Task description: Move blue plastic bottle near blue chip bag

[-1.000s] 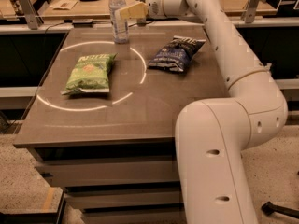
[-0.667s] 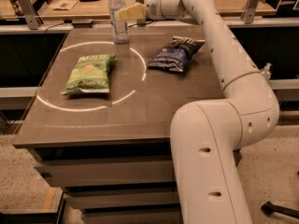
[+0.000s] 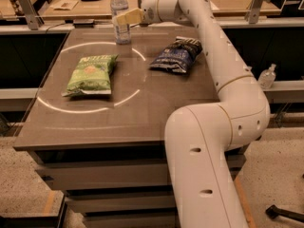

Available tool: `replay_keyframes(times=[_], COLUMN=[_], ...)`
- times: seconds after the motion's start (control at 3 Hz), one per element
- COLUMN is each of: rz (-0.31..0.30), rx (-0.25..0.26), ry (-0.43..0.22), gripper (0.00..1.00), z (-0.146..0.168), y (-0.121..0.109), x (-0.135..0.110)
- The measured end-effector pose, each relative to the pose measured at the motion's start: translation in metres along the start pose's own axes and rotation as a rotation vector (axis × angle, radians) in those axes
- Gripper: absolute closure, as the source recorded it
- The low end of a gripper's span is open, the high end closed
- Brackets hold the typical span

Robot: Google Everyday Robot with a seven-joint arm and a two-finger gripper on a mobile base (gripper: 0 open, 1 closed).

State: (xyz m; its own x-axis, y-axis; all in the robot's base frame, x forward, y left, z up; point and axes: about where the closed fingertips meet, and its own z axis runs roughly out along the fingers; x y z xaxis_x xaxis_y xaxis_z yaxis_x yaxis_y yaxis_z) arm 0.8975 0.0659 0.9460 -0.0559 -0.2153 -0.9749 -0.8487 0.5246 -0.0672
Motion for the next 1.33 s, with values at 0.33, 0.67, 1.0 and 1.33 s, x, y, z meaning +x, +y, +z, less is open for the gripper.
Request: replay_keyframes(times=[0.33,0.67,1.0,1.33], rz=[-0.007,0.019,0.058,0.054], rx=[-0.023,0.021,0.12,0.178], ry=[-0.008,-0.02,-0.035,-0.042], gripper=[0.0,0.0,0.0,0.0], z=[0.011,0.02,0.033,0.044], y=[0.004,-0.005,-0.022,-0.027], x=[0.01,0.017,0.018,0.01])
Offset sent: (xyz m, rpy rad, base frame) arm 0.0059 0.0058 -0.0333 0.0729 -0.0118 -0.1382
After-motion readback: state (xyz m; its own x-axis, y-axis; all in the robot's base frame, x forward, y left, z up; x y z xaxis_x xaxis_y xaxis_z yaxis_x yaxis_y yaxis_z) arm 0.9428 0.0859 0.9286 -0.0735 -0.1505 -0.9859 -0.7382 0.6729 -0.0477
